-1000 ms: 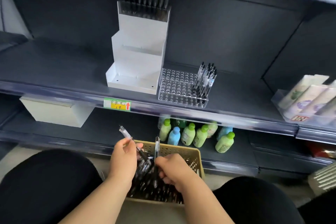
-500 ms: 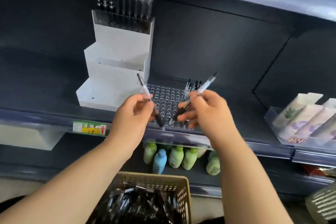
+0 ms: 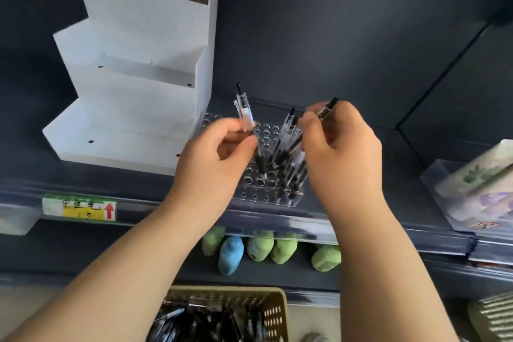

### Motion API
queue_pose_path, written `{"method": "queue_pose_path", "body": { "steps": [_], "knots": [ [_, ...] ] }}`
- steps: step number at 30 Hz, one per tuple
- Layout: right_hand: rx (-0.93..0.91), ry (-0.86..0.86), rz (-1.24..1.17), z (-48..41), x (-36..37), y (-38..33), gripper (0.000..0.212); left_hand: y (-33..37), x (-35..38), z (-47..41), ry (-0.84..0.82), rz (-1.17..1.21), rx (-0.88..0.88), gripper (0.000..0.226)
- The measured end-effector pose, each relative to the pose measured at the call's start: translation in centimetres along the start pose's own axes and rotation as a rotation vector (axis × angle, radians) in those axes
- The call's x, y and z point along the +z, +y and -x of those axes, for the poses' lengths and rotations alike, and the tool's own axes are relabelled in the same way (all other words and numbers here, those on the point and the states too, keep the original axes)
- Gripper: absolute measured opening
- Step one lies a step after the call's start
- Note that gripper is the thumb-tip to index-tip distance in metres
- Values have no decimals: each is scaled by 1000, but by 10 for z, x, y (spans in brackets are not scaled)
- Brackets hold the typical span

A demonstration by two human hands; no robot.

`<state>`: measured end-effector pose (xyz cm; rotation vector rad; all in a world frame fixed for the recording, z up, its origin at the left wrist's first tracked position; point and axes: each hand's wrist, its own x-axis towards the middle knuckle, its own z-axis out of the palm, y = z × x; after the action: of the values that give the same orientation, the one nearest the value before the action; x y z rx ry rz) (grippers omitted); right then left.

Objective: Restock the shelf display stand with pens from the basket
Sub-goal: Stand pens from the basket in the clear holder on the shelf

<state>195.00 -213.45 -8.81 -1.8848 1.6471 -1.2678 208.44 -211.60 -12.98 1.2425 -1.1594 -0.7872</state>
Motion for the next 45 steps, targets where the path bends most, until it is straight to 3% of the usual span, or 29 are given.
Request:
{"method": "queue_pose_path", "body": {
  "steps": [4,8,14,28,35,41,45],
  "knots": [
    [-54,24,54,-4,1,0,7,-11,2,-3,44,36,-19,19],
    [-54,51,22,-6,-3,1,17,-10,5,-3,-18,19,23,21],
    [-100,14,158,-10,5,4,3,-10,5,-2,-33,-3,67,22],
    [-188,35,313,-11,12,11,11,-21,11,3,-52,-53,70,29],
    [-260,165,442,-12,27,25,20,-25,16,4,-58,-62,81,28],
    [-260,92,492,-15,24,28,18,-31,25,5,-85,-83,125,37],
    [-256,93,485,-16,22,25,21,-38,29,0,-119,-222,194,22]
  ]
}}
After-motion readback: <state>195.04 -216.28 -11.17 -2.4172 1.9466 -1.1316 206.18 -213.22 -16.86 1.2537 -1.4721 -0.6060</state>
